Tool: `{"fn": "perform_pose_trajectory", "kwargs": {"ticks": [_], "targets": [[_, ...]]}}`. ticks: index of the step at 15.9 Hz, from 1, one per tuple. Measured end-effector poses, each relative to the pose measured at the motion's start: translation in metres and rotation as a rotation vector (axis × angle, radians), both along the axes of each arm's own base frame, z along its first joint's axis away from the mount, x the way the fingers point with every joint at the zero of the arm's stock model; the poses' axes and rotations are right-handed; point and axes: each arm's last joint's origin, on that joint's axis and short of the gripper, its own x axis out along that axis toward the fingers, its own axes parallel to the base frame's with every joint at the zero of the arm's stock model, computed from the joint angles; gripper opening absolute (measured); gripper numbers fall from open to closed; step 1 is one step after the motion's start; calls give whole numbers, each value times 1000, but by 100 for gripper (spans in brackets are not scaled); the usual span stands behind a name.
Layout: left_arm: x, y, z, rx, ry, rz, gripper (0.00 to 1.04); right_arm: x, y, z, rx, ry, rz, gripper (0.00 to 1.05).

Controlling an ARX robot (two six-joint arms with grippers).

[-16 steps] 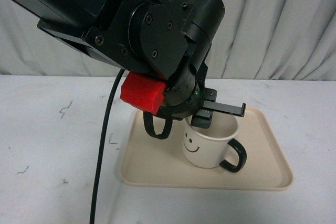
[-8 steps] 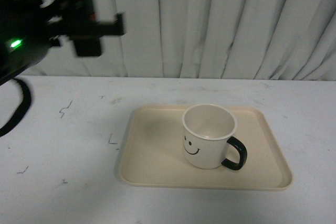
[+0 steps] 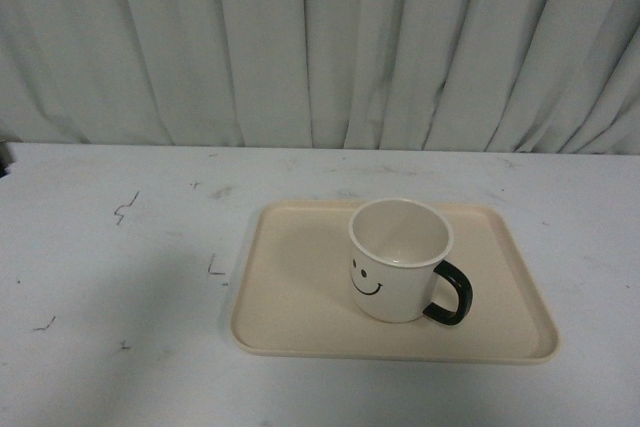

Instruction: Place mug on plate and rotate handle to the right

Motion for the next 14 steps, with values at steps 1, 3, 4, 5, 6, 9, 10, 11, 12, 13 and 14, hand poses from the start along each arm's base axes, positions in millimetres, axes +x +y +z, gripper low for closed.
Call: {"fn": "perform_pose_trajectory", "kwargs": {"ticks": [1, 3, 4, 5, 6, 9, 10, 11, 12, 13, 14], "targets": [[-6, 6, 0, -3, -10, 8, 2, 0, 0, 0, 0, 0, 0, 98], [-17, 13, 1, -7, -26, -1, 2, 0, 0, 0, 0, 0, 0, 98], [-22, 16, -1, -5, -19, -7, 2, 0, 0, 0, 0, 0, 0, 98], [-27, 19, -4, -4, -10, -4, 2, 0, 0, 0, 0, 0, 0, 98], [-30, 21, -6, -4, -5, -1, 2, 0, 0, 0, 0, 0, 0, 98], [-38, 26, -8, -10, -53, 1, 2, 0, 0, 0, 0, 0, 0, 98], [-38, 26, -9, -10, -51, 1, 2, 0, 0, 0, 0, 0, 0, 98], [-39, 27, -11, -8, -36, 3, 2, 0, 0, 0, 0, 0, 0, 98], [-40, 27, -12, -7, -28, 3, 2, 0, 0, 0, 0, 0, 0, 98], [-42, 28, -15, -5, -14, 3, 2, 0, 0, 0, 0, 0, 0, 98], [-44, 29, -18, -3, 6, 0, 2, 0, 0, 0, 0, 0, 0, 98]]}}
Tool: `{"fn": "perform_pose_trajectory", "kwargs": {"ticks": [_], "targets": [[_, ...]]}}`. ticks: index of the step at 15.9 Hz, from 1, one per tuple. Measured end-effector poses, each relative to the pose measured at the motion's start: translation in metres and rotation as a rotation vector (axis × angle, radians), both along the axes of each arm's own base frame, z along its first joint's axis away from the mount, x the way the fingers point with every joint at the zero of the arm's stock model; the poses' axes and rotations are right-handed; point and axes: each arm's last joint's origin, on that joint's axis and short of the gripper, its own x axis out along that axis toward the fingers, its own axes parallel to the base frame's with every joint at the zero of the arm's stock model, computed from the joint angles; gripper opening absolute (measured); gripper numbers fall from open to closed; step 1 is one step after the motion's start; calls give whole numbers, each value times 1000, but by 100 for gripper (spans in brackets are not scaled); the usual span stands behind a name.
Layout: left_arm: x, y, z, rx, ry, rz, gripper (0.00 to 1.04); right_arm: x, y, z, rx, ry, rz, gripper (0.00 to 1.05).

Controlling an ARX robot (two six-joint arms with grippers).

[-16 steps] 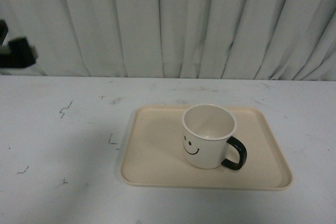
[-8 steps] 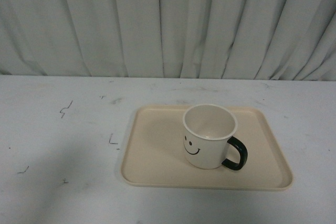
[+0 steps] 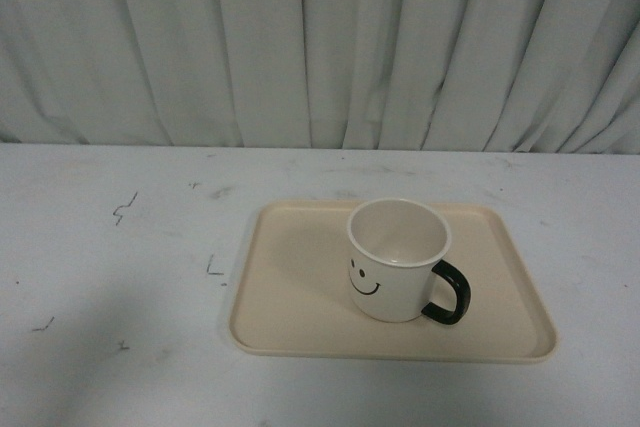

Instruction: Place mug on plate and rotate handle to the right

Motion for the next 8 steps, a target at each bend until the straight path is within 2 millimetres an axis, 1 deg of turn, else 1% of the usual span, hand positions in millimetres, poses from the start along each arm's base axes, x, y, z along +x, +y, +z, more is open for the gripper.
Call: {"fn": "perform_pose_trajectory", "kwargs": {"ticks": [1, 3, 5, 8], "targets": [[-5, 2, -1, 0, 4, -8, 2, 0, 0, 0, 0, 0, 0, 98], [-12, 14, 6, -3, -32, 5, 2, 0, 0, 0, 0, 0, 0, 98], [-19, 13, 4, -4, -19, -7, 2, 0, 0, 0, 0, 0, 0, 98], [-27, 13, 8, -3, -40, -8, 2, 0, 0, 0, 0, 0, 0, 98]]}}
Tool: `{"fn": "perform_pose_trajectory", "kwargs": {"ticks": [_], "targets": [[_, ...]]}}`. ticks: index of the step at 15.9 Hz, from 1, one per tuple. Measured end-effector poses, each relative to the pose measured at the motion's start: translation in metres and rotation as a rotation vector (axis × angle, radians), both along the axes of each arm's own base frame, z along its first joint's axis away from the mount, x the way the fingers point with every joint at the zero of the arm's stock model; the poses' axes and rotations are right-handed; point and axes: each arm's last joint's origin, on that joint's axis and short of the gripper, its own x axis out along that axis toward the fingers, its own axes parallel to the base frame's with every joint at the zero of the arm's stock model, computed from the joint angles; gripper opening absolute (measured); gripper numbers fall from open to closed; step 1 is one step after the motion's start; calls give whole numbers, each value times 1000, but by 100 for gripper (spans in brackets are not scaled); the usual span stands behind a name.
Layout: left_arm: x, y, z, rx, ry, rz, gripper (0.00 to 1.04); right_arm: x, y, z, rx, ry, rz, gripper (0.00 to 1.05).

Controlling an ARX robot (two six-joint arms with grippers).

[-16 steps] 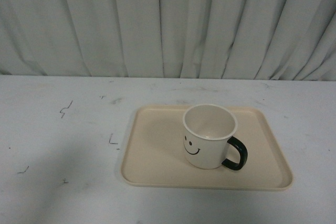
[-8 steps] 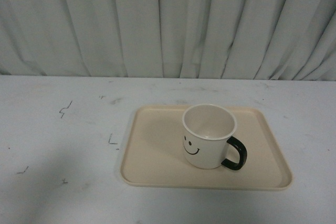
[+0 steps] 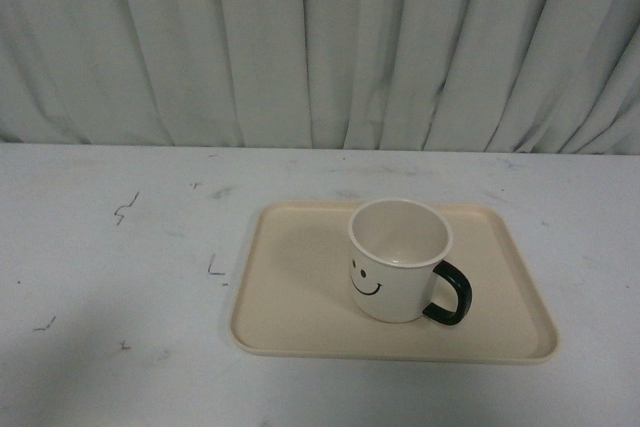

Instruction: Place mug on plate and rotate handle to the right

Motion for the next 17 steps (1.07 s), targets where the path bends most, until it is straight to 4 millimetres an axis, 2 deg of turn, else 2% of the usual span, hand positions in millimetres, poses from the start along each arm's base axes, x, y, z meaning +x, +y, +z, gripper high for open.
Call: {"fn": "perform_pose_trajectory", "kwargs": {"ticks": [13, 15, 16, 17], "targets": [[-21, 0, 1, 0, -3, 0, 2, 0, 0, 0, 0, 0, 0, 98], [-30, 0, -6, 0, 47, -2, 2, 0, 0, 0, 0, 0, 0, 98], [-32, 0, 1, 0, -14, 0, 2, 0, 0, 0, 0, 0, 0, 98], [-32, 0, -2, 0, 7, 0, 2, 0, 0, 0, 0, -1, 0, 98]]}}
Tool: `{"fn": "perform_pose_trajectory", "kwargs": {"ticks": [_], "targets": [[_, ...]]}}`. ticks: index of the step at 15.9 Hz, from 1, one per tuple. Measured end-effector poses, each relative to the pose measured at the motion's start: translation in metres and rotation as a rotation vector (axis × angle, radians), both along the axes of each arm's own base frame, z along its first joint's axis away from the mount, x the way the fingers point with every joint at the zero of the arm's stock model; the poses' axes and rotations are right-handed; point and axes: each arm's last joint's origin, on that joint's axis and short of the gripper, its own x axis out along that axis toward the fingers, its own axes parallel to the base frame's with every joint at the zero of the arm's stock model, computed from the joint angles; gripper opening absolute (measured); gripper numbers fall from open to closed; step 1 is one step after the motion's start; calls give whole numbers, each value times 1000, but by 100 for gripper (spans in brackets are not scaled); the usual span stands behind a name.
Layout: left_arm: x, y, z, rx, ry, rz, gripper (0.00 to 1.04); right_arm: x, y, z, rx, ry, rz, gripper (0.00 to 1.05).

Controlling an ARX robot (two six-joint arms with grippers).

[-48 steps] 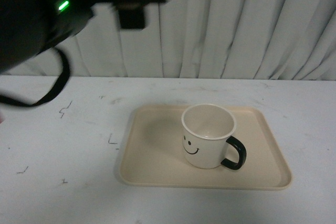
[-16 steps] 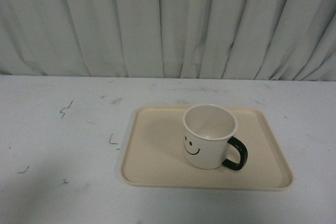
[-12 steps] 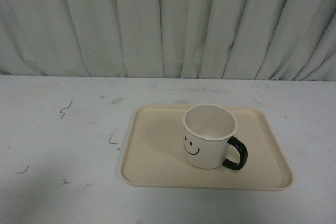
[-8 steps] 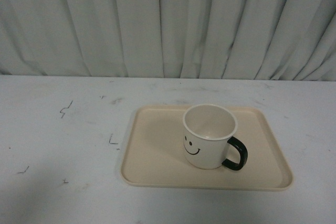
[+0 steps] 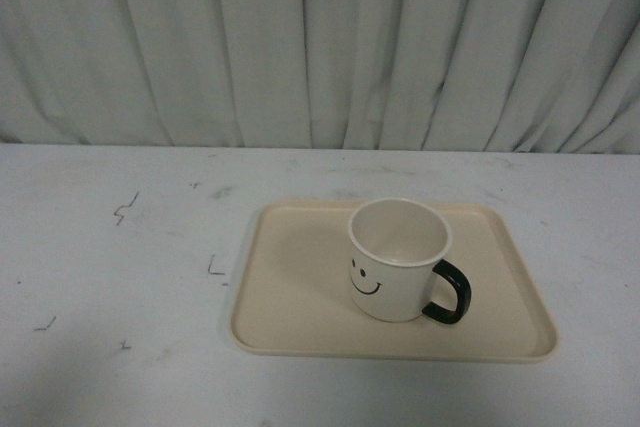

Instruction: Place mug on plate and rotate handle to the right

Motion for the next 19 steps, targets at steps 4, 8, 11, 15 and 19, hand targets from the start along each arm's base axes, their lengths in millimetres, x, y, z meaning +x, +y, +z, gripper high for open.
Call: {"fn": "perform_pose_trajectory", "kwargs": {"ticks": [4, 8, 11, 15, 19], "targets": [[0, 0, 0, 0, 3, 0, 28, 0, 0, 0, 0, 1, 0, 98], [0, 0, 0, 0, 2, 0, 66, 24, 1, 22, -20, -6, 40, 98], [0, 0, 0, 1, 2, 0, 100, 81, 3, 50, -54, 195, 71, 98], [0, 0, 0, 2, 2, 0, 98, 146, 31, 54, -101, 430, 178, 98], [0, 0, 0, 3, 2, 0, 98, 243, 96, 48, -90, 696, 287, 98]]}}
